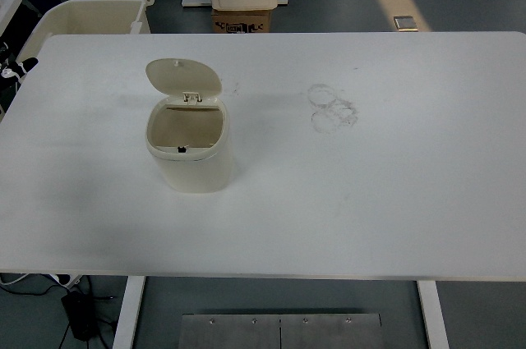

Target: Close trash bin

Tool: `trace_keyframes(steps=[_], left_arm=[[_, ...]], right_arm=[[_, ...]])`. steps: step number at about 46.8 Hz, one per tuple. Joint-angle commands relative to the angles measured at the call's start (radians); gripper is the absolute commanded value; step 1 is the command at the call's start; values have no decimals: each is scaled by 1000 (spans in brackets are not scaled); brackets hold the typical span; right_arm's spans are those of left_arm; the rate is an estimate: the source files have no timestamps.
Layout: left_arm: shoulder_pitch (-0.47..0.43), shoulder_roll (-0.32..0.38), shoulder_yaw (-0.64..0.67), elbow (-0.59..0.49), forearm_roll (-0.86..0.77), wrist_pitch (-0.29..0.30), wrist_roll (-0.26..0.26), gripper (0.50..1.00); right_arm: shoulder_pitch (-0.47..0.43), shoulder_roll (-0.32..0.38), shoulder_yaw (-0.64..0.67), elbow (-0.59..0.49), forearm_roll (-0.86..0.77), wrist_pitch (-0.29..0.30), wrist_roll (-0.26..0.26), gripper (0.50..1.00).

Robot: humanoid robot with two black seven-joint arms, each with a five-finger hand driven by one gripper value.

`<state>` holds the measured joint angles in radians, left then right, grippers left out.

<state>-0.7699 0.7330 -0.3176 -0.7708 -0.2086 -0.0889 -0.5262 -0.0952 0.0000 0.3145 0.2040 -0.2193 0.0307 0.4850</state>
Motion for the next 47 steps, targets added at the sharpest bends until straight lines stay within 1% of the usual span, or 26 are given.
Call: trace_keyframes(steps=[1,47], left_arm=[[0,0,0,1,0,0,0,1000],[0,-4,2,1,3,9,0,1000]], right_arm=[[0,0,0,0,0,0,0,991],[0,0,0,0,0,0,0,991]])
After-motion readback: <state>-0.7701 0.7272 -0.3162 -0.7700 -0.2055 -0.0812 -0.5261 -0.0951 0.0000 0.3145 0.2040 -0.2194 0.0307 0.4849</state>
